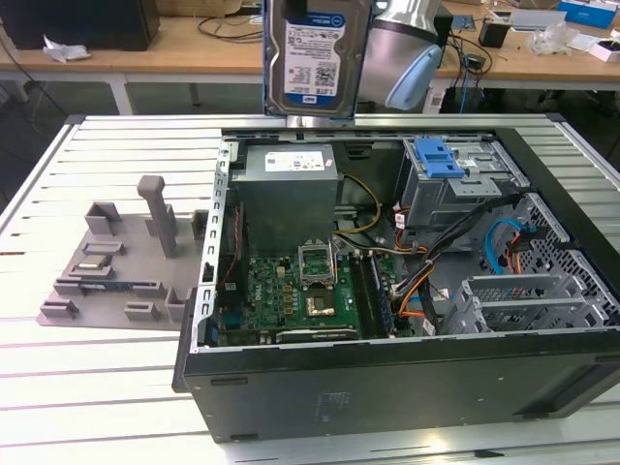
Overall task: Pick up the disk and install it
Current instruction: 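Pick up the disk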
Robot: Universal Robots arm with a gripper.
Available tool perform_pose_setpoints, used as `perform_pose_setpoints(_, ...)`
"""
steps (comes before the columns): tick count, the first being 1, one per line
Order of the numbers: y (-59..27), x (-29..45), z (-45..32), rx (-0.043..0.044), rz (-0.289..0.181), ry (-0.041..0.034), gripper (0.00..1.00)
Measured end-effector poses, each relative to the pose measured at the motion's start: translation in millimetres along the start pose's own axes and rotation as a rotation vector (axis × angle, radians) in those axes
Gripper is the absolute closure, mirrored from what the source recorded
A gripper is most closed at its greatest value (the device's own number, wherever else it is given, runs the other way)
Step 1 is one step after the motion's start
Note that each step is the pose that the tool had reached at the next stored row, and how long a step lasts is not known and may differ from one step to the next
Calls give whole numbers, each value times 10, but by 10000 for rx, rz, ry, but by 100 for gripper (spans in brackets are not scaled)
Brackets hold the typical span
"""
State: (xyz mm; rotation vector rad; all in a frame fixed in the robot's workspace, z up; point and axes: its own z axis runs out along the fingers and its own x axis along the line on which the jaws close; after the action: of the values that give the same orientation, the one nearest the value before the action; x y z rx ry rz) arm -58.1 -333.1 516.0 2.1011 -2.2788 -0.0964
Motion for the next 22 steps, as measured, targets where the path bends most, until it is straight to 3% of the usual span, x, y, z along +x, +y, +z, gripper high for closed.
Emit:
perform_pose_setpoints(6, -206, 62, -14, -19, -1, 4, 63)
perform_pose_setpoints(8, -277, 161, -18, -24, -1, 3, 63)
perform_pose_setpoints(11, -355, 372, -24, -26, -1, 4, 63)
perform_pose_setpoints(13, -386, 462, -25, -26, -1, 5, 63)
perform_pose_setpoints(22, -438, 679, -26, -26, -1, 3, 63)
